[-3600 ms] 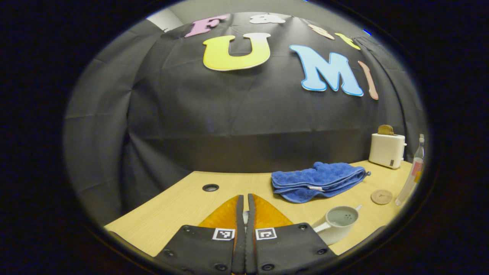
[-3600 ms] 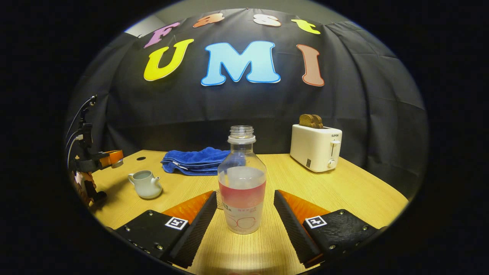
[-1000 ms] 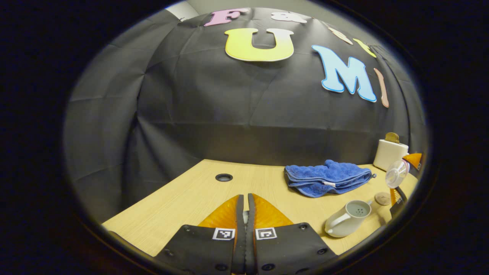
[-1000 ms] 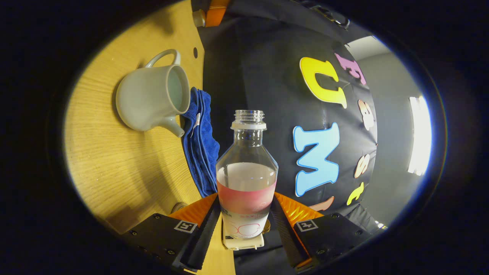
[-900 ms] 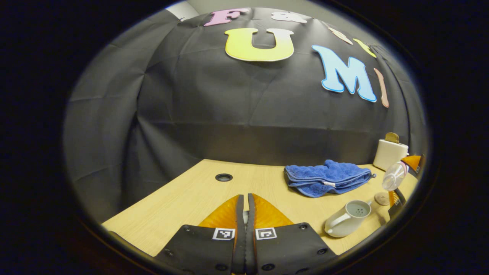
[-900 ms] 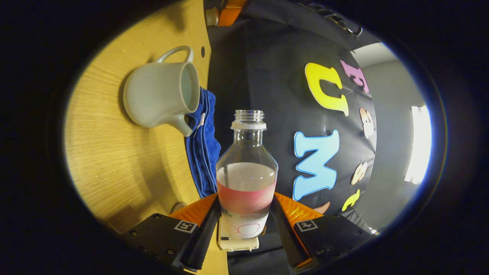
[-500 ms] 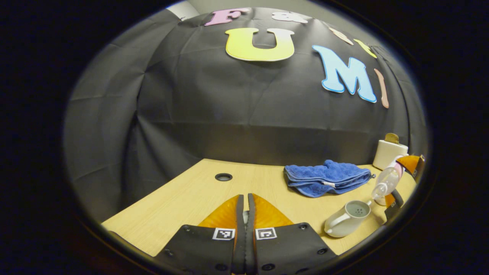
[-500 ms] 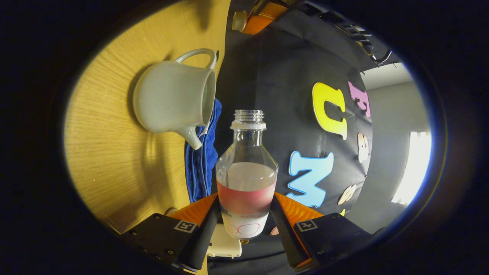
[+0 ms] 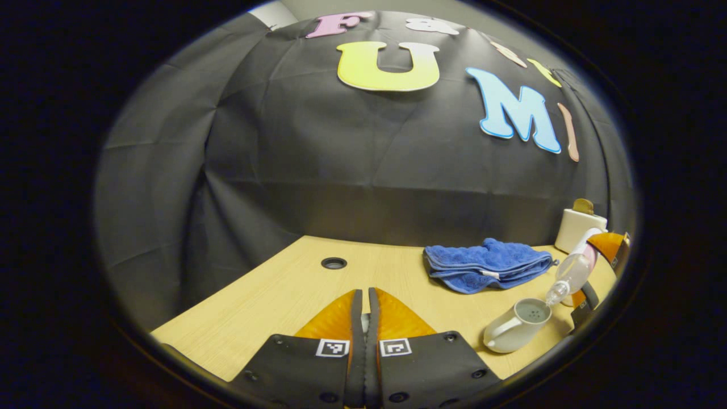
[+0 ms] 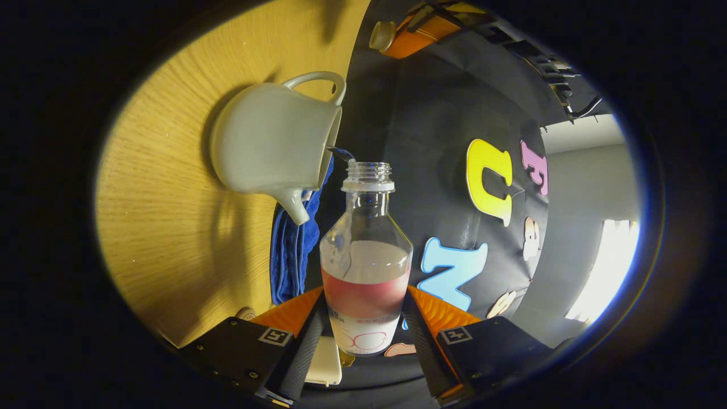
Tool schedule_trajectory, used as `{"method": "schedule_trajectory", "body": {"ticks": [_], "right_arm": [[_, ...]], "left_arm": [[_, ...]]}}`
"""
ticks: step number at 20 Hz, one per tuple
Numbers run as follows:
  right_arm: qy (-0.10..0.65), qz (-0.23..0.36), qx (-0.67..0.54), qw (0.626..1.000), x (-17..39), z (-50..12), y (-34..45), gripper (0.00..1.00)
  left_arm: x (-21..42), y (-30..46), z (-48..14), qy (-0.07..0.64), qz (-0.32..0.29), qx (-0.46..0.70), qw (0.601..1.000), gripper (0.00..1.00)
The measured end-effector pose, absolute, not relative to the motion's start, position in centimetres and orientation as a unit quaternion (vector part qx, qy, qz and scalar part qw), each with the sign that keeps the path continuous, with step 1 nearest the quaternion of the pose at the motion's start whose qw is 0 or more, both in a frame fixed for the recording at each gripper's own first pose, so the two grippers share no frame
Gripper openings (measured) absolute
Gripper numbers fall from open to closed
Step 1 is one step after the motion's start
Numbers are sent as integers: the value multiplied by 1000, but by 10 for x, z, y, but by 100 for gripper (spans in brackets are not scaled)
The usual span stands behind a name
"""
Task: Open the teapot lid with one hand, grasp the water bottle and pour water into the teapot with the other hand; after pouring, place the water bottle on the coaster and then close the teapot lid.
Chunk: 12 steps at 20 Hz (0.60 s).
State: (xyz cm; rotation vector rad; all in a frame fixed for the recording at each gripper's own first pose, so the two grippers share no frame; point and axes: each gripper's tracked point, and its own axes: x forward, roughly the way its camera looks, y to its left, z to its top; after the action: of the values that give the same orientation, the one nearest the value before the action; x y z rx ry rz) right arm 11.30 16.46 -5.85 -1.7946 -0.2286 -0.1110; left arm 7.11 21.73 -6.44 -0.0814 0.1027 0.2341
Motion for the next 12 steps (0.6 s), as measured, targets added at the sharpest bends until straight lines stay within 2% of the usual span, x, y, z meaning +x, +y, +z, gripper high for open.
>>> {"method": "schedule_trajectory", "body": {"ticks": [9, 12], "right_arm": [[-110, -55, -789, 602, 113, -53, 165, 77], [-108, -55, -789, 602, 113, -52, 162, 79]], "left_arm": [[71, 219, -63, 54, 118, -40, 991, 7], [70, 218, -64, 55, 118, -40, 991, 7]]}}
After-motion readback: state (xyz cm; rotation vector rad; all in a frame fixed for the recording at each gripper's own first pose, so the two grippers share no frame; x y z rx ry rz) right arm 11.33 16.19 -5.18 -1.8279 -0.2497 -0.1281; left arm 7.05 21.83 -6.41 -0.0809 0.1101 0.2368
